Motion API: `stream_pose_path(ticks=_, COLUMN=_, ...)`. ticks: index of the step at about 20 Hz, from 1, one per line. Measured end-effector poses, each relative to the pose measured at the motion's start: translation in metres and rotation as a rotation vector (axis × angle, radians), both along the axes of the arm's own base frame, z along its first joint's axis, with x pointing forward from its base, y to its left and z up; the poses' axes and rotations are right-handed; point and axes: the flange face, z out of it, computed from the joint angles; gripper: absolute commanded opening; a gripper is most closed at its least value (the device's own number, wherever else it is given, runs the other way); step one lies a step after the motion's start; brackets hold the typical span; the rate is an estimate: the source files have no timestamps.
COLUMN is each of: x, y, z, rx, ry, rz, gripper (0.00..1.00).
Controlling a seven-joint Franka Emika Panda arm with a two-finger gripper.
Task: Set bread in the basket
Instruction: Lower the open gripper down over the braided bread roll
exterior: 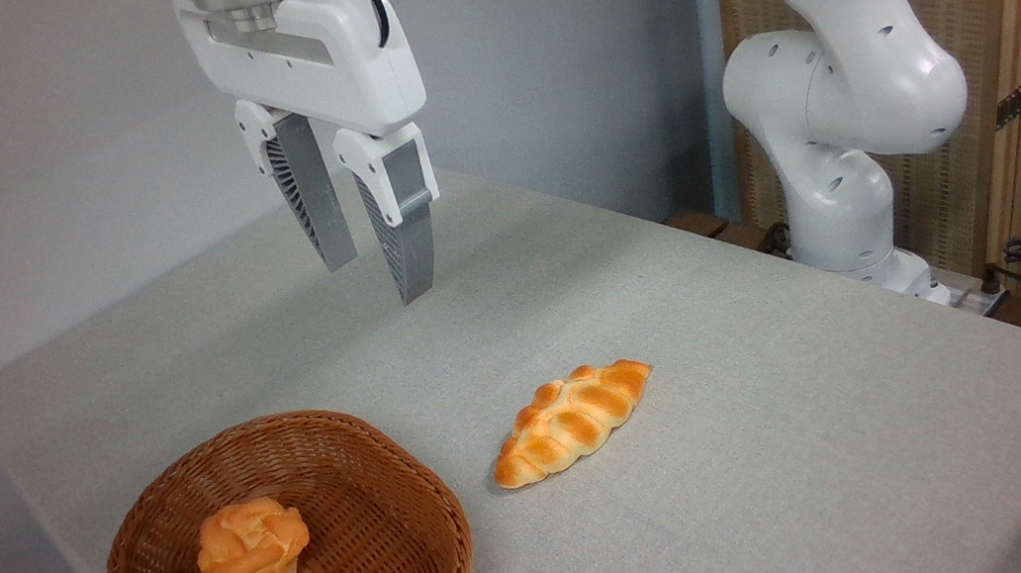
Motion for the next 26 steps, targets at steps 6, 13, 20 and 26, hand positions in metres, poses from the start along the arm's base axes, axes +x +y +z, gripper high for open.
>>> stream_pose_path(ticks=6, x=0.0, y=0.0, z=0.0, rx=0.0, ry=0.0, rz=0.0, gripper=1.0)
stream_pose_path(ticks=13, x=0.0, y=0.0, z=0.0, rx=0.0, ry=0.0, rz=0.0, gripper=1.0)
stream_pose_path(ticks=20, x=-0.017, y=0.006, z=-0.029, rx=0.002, ry=0.024, rz=0.013, gripper=1.0)
stream_pose_path(ticks=26, x=-0.05, y=0.015, z=-0.116, rx=0.005, ry=0.064, rz=0.029, gripper=1.0)
